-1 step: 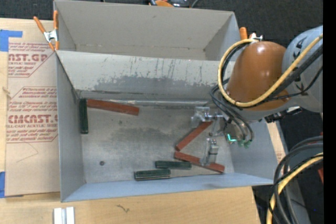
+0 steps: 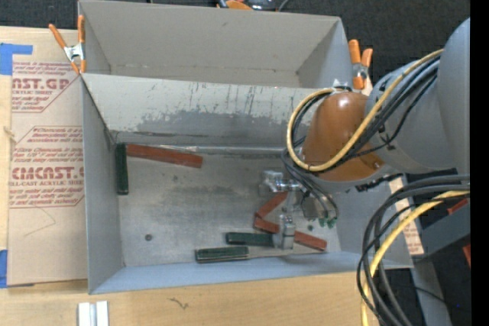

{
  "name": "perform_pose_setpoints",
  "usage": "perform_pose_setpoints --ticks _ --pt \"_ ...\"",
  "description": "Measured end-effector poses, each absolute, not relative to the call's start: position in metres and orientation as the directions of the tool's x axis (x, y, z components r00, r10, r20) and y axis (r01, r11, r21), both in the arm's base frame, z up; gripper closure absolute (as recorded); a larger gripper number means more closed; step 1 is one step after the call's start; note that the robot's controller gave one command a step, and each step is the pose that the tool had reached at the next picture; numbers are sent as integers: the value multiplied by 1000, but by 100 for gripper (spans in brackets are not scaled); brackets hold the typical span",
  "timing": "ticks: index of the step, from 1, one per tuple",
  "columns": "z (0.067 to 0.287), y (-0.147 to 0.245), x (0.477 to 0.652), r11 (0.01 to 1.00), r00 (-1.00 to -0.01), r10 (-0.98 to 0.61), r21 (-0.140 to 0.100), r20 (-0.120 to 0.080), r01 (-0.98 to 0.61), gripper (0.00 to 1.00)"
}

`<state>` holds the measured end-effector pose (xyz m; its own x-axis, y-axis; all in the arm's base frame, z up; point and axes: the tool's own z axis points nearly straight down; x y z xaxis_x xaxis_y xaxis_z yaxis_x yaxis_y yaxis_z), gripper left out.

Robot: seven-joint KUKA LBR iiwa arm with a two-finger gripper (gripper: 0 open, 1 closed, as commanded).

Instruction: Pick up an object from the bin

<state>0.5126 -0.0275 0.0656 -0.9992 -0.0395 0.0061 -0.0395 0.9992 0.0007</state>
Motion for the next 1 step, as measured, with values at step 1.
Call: perform_pose_setpoints --ticks 1 --pt "72 -28 516 999 -999 -38 -1 -6 -38 100"
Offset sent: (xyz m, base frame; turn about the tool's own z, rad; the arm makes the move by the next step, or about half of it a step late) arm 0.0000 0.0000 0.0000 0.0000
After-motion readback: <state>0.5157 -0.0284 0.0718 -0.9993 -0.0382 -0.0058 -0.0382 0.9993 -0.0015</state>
